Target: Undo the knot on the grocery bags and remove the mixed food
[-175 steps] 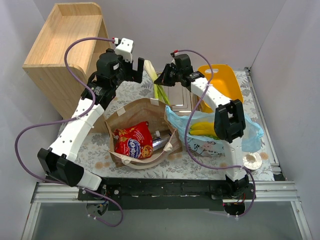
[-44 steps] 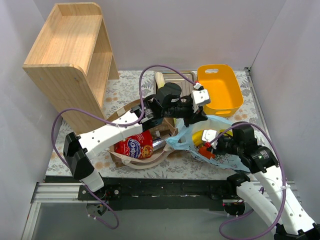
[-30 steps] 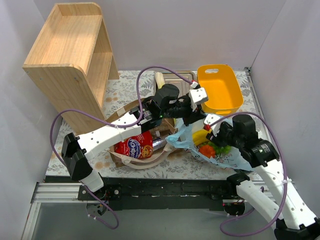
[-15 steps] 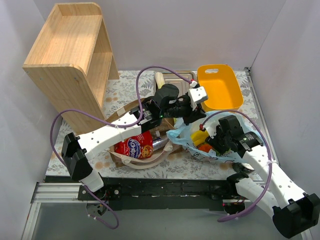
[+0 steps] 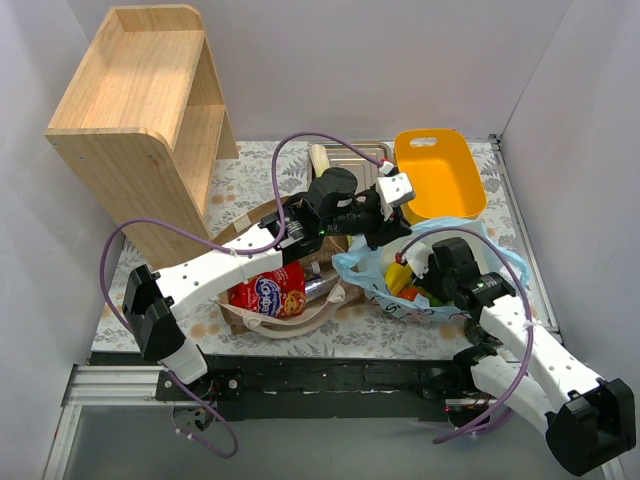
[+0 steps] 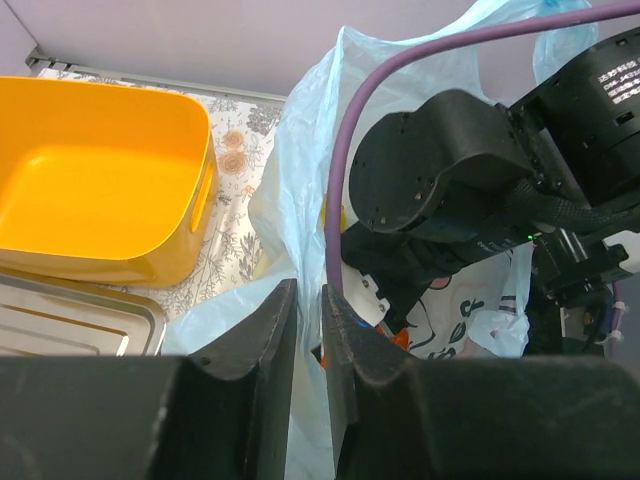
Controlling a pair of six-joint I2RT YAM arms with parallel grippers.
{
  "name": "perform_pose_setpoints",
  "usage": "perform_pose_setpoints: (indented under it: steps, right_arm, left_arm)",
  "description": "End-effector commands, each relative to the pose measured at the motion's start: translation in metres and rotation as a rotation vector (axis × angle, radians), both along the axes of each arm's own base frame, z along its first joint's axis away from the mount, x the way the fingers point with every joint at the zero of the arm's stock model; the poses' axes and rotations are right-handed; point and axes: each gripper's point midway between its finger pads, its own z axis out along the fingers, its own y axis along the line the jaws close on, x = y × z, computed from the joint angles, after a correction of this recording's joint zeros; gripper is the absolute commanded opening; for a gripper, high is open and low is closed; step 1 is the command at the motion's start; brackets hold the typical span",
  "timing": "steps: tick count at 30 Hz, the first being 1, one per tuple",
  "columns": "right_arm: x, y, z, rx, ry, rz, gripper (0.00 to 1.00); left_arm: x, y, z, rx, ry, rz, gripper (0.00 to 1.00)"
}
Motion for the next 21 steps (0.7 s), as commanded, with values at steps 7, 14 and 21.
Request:
perform_pose_setpoints:
  steps: [7,14,21]
  right_arm:
    - [0.005,0.036,0.101,0.225,-0.26,0.163,0.01]
    - [-0.038,0.037,0.148,0.312,-0.329,0.272,0.01]
    - [-0.035,0.039,0.105,0.263,-0.192,0.273,0.01]
  left_arm:
    - [0.001,0.006,0.021,-0.045,-0.054,0.02,0.17]
    - [0.027,0.008,0.027,-0.087,0.01,0.102,0.33]
    - [0.026,0.006,0.025,-0.089,0.046,0.09,0.31]
